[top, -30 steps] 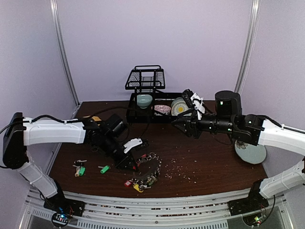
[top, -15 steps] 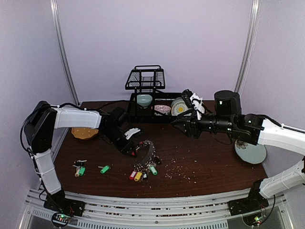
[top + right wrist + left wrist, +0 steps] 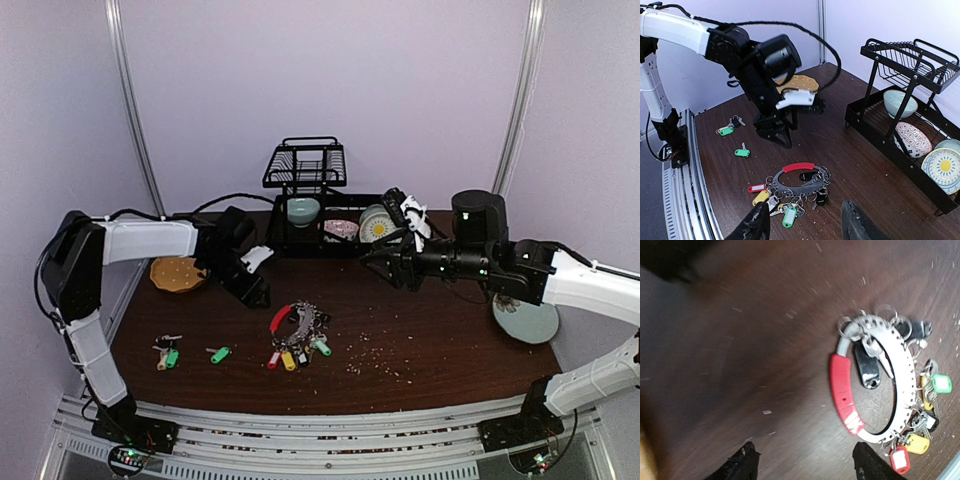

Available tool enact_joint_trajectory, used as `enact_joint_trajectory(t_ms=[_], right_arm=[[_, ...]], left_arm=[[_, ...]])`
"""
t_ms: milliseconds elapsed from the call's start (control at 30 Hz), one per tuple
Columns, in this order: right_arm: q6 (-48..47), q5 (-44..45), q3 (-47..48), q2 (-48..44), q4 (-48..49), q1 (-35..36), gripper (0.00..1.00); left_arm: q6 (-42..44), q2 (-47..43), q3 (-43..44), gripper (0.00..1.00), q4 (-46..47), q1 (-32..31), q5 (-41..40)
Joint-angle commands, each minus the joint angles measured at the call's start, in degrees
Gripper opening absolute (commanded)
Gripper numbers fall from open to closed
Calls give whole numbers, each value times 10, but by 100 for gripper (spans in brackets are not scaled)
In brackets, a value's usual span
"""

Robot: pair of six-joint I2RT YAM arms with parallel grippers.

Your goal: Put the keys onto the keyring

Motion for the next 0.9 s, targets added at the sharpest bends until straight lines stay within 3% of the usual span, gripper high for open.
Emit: enact_joint_trajectory(t_ms=[0, 200, 333, 433, 467, 500, 633, 767, 867], right_arm=[[9, -15, -9, -6, 8, -3, 50], [23, -9, -10, 1, 4, -3, 51], [66, 102, -14, 2, -20, -25, 55], [136, 132, -42, -6, -13, -108, 73], [161, 133, -57, -13, -4, -137, 92], [179, 142, -74, -22, 3, -166, 99], [242, 185, -149, -75, 27, -295, 100], [290, 206, -230, -110, 71, -414, 100], [313, 249, -295, -125, 146, -447, 100]], left_arm=[[-14, -107, -30, 68, 37, 8, -82], [-62, -196, -130, 69, 50, 8, -121], [-83, -277, -203, 74, 94, 17, -183], [-109, -326, -236, 77, 147, 68, -191], [-118, -339, -244, 78, 169, 89, -193], [-126, -352, -253, 79, 192, 107, -203], [-146, -407, -307, 92, 296, 153, -304], [-160, -431, -362, 97, 397, 203, -346], [-183, -432, -397, 97, 463, 255, -336]])
